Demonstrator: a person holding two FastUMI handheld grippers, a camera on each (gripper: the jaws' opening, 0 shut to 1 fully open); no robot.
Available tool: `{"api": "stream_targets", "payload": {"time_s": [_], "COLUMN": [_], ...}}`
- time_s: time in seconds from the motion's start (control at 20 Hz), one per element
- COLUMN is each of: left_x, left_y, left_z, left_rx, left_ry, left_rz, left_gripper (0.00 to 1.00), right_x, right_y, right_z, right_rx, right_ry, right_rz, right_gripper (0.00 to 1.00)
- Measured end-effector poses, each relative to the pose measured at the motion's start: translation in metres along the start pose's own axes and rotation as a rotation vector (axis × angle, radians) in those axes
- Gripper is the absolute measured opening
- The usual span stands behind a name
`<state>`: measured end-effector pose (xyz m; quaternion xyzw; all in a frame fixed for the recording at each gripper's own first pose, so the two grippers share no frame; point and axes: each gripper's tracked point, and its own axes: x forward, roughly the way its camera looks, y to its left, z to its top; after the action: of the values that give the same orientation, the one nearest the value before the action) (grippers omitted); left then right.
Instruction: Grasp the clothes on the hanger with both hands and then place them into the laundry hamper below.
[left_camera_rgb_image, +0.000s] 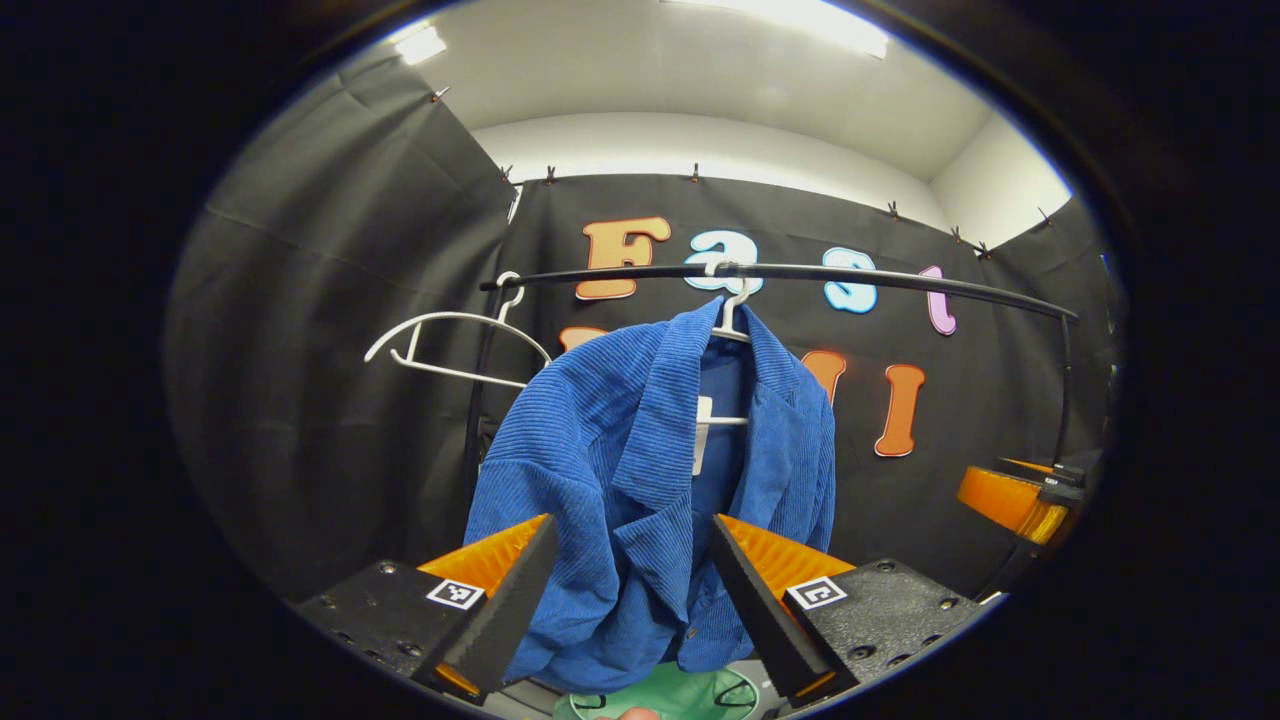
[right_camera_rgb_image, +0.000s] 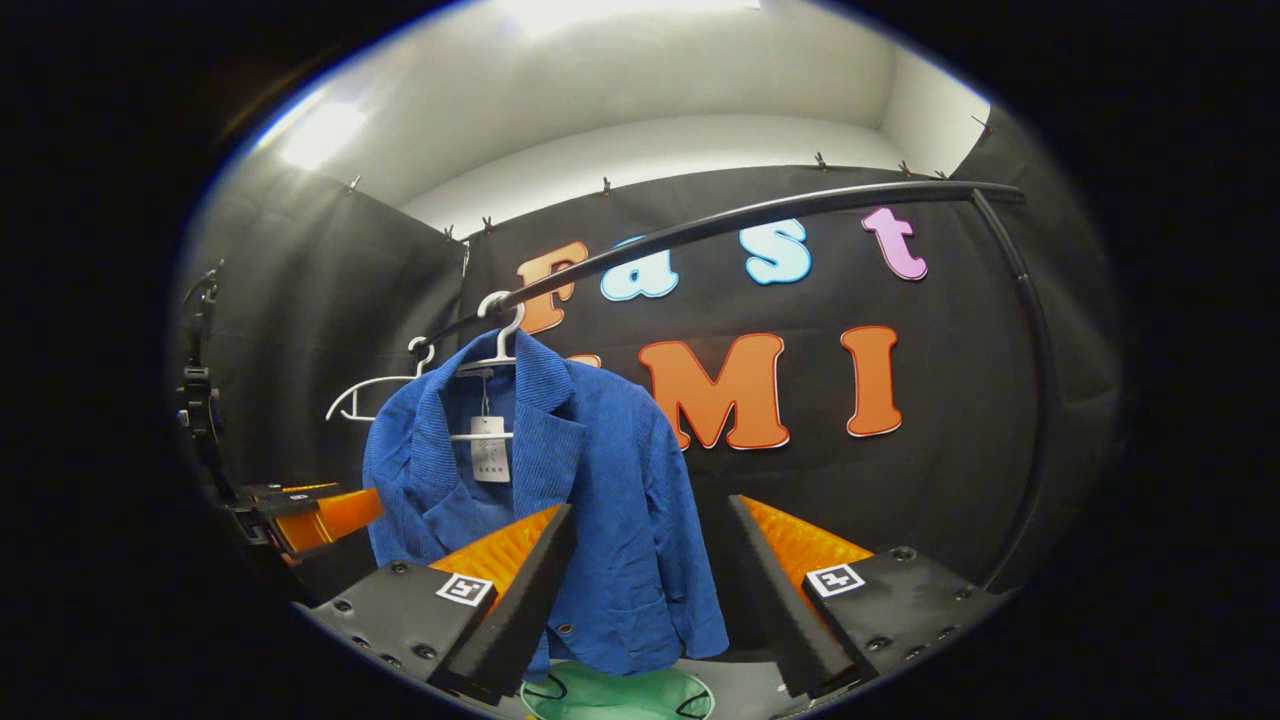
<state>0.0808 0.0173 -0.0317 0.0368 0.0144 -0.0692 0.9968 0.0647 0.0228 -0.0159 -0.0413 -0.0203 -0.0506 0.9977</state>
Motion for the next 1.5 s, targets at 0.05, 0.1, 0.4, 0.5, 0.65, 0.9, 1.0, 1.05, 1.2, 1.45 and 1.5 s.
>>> {"api": "stream_targets", "payload": {"time_s": [0.05, 0.1, 0.4, 0.5, 0.65, 0.9, 1.0, 1.05, 1.2, 1.45, 1.5], "left_x": [0.001, 0.0, -0.001, -0.005, -0.012, -0.025, -0.028, -0.029, -0.034, -0.05, -0.053], "left_y": [0.0, 0.0, -0.004, -0.005, 0.001, 0.013, 0.018, 0.021, 0.022, 0.028, 0.029], "left_z": [-0.001, -0.002, -0.007, -0.008, -0.008, -0.006, -0.006, -0.006, -0.007, -0.019, -0.021], "left_rx": [0.0, 0.002, 0.012, 0.005, 0.026, 0.047, 0.044, 0.046, 0.049, 0.067, 0.063], "left_ry": [0.001, 0.001, 0.015, 0.016, 0.012, 0.002, 0.007, 0.006, 0.001, 0.013, 0.016], "left_rz": [0.002, 0.004, -0.003, -0.003, 0.012, 0.044, 0.056, 0.064, 0.069, 0.077, 0.08], "left_gripper": [0.92, 0.95, 0.92, 0.92, 0.95, 0.95, 0.95, 0.92, 0.95, 0.95, 0.92], "right_x": [0.002, 0.004, 0.001, 0.002, 0.008, 0.038, 0.057, 0.067, 0.104, 0.164, 0.175], "right_y": [-0.002, -0.003, -0.014, -0.017, -0.019, 0.011, 0.032, 0.044, 0.083, 0.105, 0.105], "right_z": [0.0, 0.0, -0.008, -0.013, -0.018, -0.018, -0.018, -0.021, -0.047, -0.097, -0.11], "right_rx": [-0.002, -0.002, 0.023, 0.04, 0.055, 0.066, 0.069, 0.06, 0.019, 0.009, 0.014], "right_ry": [0.0, -0.002, 0.011, 0.02, 0.028, 0.017, 0.008, 0.009, 0.059, 0.137, 0.165], "right_rz": [-0.001, -0.004, -0.017, -0.019, -0.012, 0.062, 0.102, 0.128, 0.171, 0.1, 0.089], "right_gripper": [0.98, 0.98, 0.99, 0.91, 0.99, 0.91, 0.98, 0.98, 0.91, 0.98, 0.98]}}
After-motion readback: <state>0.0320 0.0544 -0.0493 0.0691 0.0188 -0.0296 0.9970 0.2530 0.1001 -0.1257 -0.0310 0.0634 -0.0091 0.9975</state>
